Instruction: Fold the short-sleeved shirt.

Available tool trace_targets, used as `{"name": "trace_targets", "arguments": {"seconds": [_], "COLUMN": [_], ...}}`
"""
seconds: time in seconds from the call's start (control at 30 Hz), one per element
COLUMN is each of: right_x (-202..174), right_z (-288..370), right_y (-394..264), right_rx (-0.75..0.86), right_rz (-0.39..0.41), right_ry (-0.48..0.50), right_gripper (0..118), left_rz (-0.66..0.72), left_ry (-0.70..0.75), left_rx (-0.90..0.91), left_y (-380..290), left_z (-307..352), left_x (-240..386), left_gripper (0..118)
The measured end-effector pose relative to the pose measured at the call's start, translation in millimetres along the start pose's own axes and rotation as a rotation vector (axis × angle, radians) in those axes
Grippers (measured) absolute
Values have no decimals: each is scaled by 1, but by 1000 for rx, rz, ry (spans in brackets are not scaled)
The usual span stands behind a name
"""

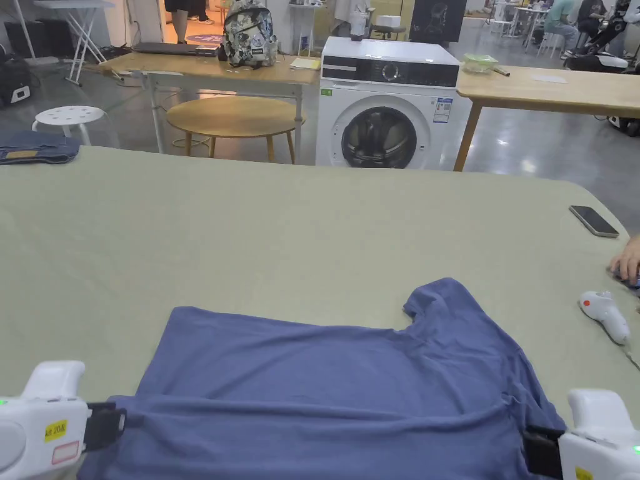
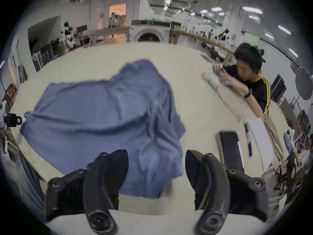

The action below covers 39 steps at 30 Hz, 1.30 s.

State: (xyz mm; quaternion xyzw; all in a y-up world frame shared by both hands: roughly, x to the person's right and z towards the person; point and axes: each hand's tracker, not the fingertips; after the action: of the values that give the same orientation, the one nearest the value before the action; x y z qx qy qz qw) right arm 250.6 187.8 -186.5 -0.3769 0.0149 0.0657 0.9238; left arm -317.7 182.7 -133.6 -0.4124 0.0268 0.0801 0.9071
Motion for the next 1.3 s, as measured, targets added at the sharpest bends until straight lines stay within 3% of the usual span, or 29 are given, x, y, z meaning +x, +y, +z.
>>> {"name": "trace_targets", "arguments": {"seconds": [0.07,0.27,0.3,0.4,0.43,0.47,0.5,0.53,0.6,0.83,1.17,1.3], "right_x": [-9,-45,-53,-72,-78,-84,-88,-92,-100,-112,-111,-106], "right_z": [0,17,21,26,28,29,30,31,31,20,-20,-35], "right_y": [7,32,36,43,47,49,51,52,56,70,79,77], "right_rx": [90,392,434,526,546,559,569,592,611,594,481,432], "right_rz": [-22,-76,-72,-80,-84,-85,-84,-86,-73,-75,-50,-39], "right_ry": [-7,25,28,43,43,52,62,60,51,90,98,88], "right_gripper": [72,68,62,13,8,8,2,0,0,0,0,0], "left_rz": [-11,-60,-60,-85,-95,-98,-102,-107,-117,-120,37,71], "left_ry": [-2,-9,-2,47,65,80,88,117,132,135,-41,-84], "left_rx": [69,335,376,500,522,544,575,602,625,535,25,-136], "left_y": [13,35,36,38,39,41,41,41,44,72,173,189], "left_z": [7,22,25,29,31,28,28,29,29,10,-125,-160], "left_x": [12,48,54,68,72,73,75,78,82,71,-7,-6], "left_gripper": [53,53,53,53,52,44,29,6,0,0,0,0]}}
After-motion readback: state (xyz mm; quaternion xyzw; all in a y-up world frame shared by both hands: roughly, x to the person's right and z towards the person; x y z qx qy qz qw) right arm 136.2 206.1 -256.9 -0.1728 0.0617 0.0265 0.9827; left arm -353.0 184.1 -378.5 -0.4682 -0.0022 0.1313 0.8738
